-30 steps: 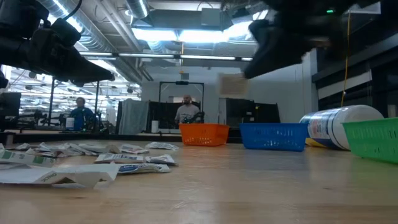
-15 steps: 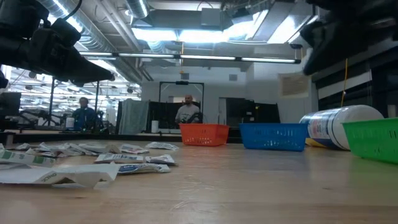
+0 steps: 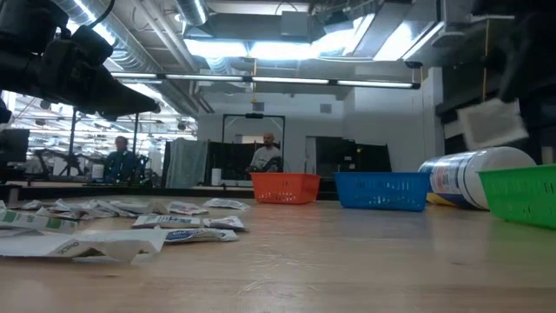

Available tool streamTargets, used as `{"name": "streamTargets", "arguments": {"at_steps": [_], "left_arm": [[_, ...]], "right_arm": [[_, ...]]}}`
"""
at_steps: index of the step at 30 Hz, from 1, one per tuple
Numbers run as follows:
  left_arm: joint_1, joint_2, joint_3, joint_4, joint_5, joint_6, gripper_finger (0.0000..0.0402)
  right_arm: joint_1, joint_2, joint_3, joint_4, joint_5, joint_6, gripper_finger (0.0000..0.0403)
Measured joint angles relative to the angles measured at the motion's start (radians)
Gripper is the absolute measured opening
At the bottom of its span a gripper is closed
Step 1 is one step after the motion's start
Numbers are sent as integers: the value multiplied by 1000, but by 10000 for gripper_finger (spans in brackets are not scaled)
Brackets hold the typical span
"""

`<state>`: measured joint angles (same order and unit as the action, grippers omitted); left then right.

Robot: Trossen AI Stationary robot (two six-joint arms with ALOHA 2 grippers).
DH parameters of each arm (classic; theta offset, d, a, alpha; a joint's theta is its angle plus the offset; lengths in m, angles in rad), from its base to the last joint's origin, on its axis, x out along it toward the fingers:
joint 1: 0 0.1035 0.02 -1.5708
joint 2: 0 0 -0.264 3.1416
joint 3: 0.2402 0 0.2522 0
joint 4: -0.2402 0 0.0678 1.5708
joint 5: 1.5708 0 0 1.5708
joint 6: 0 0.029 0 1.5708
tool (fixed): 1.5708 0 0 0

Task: Pick & Place First Aid Supplies
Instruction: Put the blue alcohol pad into the green basket, then put the gray towelette pack into the orange basket

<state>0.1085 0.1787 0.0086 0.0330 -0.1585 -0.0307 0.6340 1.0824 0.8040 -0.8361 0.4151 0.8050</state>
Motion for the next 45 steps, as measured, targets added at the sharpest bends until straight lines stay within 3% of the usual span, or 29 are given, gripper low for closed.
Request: {"name": "streamTargets", "arguments": {"at_steps": [10,18,24,29,39,45], "left_arm": [[0,0,0,0,0,0,93],[0,0,0,0,0,0,92],[0,0,0,0,0,0,91],[0,0,0,0,0,0,92],[0,0,0,0,0,0,92],[0,0,0,0,0,0,91]], "right_arm": [[138,1,0,-157,-27,313,4],[162,3,-14,-152,-66,322,6],[159,4,-74,-150,-129,427,13],[128,4,-116,-153,-215,436,45],[27,4,-126,-146,-204,405,135],[-90,4,-126,-23,-181,329,155]]}}
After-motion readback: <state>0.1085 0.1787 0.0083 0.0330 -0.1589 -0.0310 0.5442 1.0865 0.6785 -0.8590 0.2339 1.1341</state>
